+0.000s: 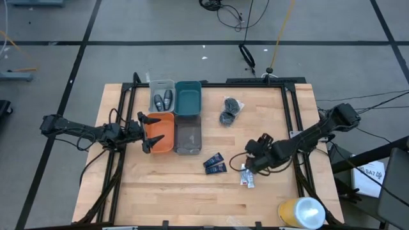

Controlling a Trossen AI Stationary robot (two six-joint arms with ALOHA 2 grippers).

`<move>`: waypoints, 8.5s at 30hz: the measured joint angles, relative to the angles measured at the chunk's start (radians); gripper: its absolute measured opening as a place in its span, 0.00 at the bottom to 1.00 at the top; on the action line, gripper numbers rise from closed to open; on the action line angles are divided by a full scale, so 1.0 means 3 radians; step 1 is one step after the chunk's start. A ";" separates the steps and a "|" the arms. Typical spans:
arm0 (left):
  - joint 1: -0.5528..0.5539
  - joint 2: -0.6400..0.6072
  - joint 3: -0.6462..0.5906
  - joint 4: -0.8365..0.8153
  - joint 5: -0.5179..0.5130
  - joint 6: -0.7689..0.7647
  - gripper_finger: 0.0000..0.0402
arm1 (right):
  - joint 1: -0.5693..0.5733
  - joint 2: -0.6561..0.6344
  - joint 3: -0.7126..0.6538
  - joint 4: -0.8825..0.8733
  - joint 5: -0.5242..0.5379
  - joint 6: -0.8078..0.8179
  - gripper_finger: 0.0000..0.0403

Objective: Pick & Place Travel size toiletries
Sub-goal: Put the right white toothpaste into the orange bin

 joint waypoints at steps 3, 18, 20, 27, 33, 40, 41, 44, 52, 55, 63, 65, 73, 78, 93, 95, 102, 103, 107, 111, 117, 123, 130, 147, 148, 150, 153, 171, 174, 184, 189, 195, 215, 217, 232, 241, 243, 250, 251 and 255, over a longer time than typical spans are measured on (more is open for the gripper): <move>-0.0001 0.0000 0.0000 -0.0001 0.0000 0.0000 0.95 | 0.0072 -0.0117 0.0000 0.0085 -0.0531 0.0041 0.73; 0.0000 0.0000 0.0000 0.0000 0.0000 0.0000 0.92 | 0.0384 -0.0281 -0.0085 -0.0785 -0.0946 0.1054 0.66; -0.0001 0.0000 0.0000 0.0000 0.0000 0.0000 0.93 | 0.0360 -0.0282 -0.0189 -0.0809 -0.0943 0.1184 0.66; -0.0001 -0.0001 0.0000 0.0000 0.0000 0.0001 0.95 | 0.0194 -0.0293 -0.0635 -0.0445 -0.0943 0.1560 0.66; -0.0001 -0.0001 0.0000 0.0000 0.0000 0.0001 0.93 | -0.0029 -0.0292 -0.0778 -0.0455 -0.0865 0.1470 0.66; -0.0001 -0.0001 0.0000 0.0001 0.0000 0.0001 0.91 | -0.0320 -0.0286 -0.0783 -0.0469 -0.0727 0.1245 0.66; -0.0001 0.0000 0.0000 0.0000 0.0000 0.0001 0.91 | -0.0345 -0.0286 -0.0783 -0.0481 -0.0711 0.1241 0.66; -0.0001 0.0000 0.0000 0.0000 0.0000 0.0001 0.91 | -0.0431 -0.0283 -0.0786 -0.0522 -0.0621 0.1170 0.66; -0.0001 0.0000 0.0000 0.0000 0.0000 0.0001 0.91 | -0.0543 -0.0288 -0.0788 -0.0017 -0.0486 0.0133 0.66; -0.0001 0.0000 0.0000 0.0000 0.0000 0.0001 0.91 | -0.0543 -0.0287 -0.0788 -0.0013 -0.0481 -0.0149 0.66; -0.0001 0.0000 0.0000 0.0000 0.0000 0.0000 0.91 | -0.0544 -0.0280 -0.0750 -0.0273 -0.0528 -0.0568 0.64; -0.0001 0.0000 0.0000 0.0000 0.0000 0.0000 0.91 | -0.0543 -0.0283 -0.0687 -0.0430 -0.0638 -0.0618 0.62; -0.0001 0.0000 0.0000 0.0000 0.0002 -0.0014 0.91 | -0.0538 -0.0423 -0.0476 -0.0601 -0.0942 -0.1256 0.58; -0.0001 -0.0001 0.0000 0.0000 0.0009 -0.0014 0.91 | -0.0534 -0.0414 -0.0478 -0.0527 -0.0947 -0.1883 0.57; -0.0001 0.0000 0.0001 0.0002 0.0005 -0.0013 0.91 | -0.0560 -0.0414 -0.0385 -0.0750 -0.0549 -0.2030 0.56; -0.0001 0.0000 0.0001 0.0001 0.0005 -0.0013 0.91 | -0.0558 -0.0414 -0.0386 -0.0735 -0.0597 -0.2060 0.56; -0.0001 -0.0001 0.0001 0.0001 0.0004 -0.0011 0.91 | -0.0555 -0.0415 -0.0385 -0.0505 -0.0586 -0.2101 0.56; -0.0001 0.0000 0.0000 0.0001 0.0004 -0.0011 0.91 | -0.0555 -0.0415 -0.0385 -0.0424 -0.0582 -0.2128 0.55; -0.0001 -0.0001 0.0000 0.0001 0.0004 -0.0011 0.91 | -0.0554 -0.0400 -0.0386 -0.0144 -0.0581 -0.2354 0.55; 0.0000 -0.0001 0.0001 0.0001 0.0003 -0.0011 0.91 | -0.0554 -0.0326 -0.0446 0.0149 -0.0600 -0.2727 0.55; -0.0001 -0.0001 0.0001 0.0000 0.0003 -0.0011 0.91 | -0.0554 -0.0249 -0.0453 0.0144 -0.0673 -0.2834 0.55; 0.0000 0.0000 0.0001 0.0000 0.0003 -0.0013 0.91 | -0.0585 -0.0175 -0.0551 0.0302 -0.0708 -0.2858 0.52; -0.0001 0.0000 0.0001 0.0006 0.0000 0.0009 0.91 | -0.0604 -0.0160 -0.0618 0.0389 -0.0847 -0.2748 0.37; -0.0003 0.0121 0.0001 0.0261 0.1007 -0.0503 0.91 | -0.0605 -0.0652 -0.0547 0.1154 -0.0849 -0.2920 0.05; -0.0003 0.0171 0.0001 0.0321 0.1194 -0.0463 0.91 | -0.0605 -0.0697 -0.0547 0.1278 -0.0849 -0.2942 0.05; -0.0003 0.0273 0.0001 0.0426 0.1538 -0.0327 0.91 | -0.0605 -0.0768 -0.0547 0.1508 -0.0849 -0.3001 0.05; -0.0014 0.0461 0.0001 0.0964 0.1801 -0.0102 0.91 | -0.0605 -0.0834 -0.0547 0.1866 -0.0852 -0.3123 0.04; -0.0221 0.2007 0.0206 0.2316 0.1232 0.0057 0.91 | -0.0605 -0.0830 -0.0545 0.3717 -0.0862 -0.3947 0.03; -0.0221 0.2425 0.0445 0.2298 0.1098 -0.0064 0.91 | -0.0605 -0.0805 -0.0540 0.3944 -0.0862 -0.4011 0.03; -0.0058 0.3977 0.1767 0.2223 0.0672 -0.0102 0.91 | -0.0602 -0.0508 -0.0539 0.4734 -0.1113 -0.4116 0.03; 0.0001 0.4315 0.2384 0.1824 0.0838 0.0084 0.91 | -0.0601 -0.0427 -0.0539 0.4808 -0.1107 -0.4157 0.03; 0.0004 0.4641 0.2806 0.1399 0.0748 0.0149 0.91 | -0.0601 -0.0429 -0.0539 0.4896 -0.1112 -0.4173 0.03; -0.0025 0.4868 0.3151 0.1593 0.0865 0.0022 0.91 | -0.0601 -0.0430 -0.0540 0.4843 -0.1124 -0.4166 0.03; 0.0000 0.4868 0.3151 0.1593 0.0939 -0.0003 0.91 | -0.0601 -0.0430 -0.0540 0.4830 -0.1124 -0.4172 0.03; 0.0071 0.4868 0.3151 0.1640 0.1031 0.0161 0.67 | -0.0602 -0.0433 -0.0540 0.4857 -0.1121 -0.4194 0.03; 0.0058 0.4868 0.3150 0.1634 0.1059 0.0129 0.22 | -0.0604 -0.0434 -0.0540 0.4809 -0.1082 -0.4138 0.04; 0.0058 0.4868 0.3150 0.1634 0.1057 0.0193 0.14 | -0.0605 -0.0434 -0.0540 0.4806 -0.1061 -0.4075 0.07; 0.0066 0.4868 0.3150 0.1638 0.1070 0.0200 0.04 | -0.0596 -0.0448 -0.0540 0.4781 -0.0851 -0.4051 0.26; 0.0066 0.4856 0.3149 0.1619 0.1038 0.0201 0.05 | -0.0596 -0.0462 -0.0540 0.4757 -0.0852 -0.4053 0.30; 0.0061 0.4682 0.3146 0.1235 0.0761 0.0195 0.09 | -0.0590 -0.0593 -0.0540 0.4573 -0.0837 -0.4054 0.43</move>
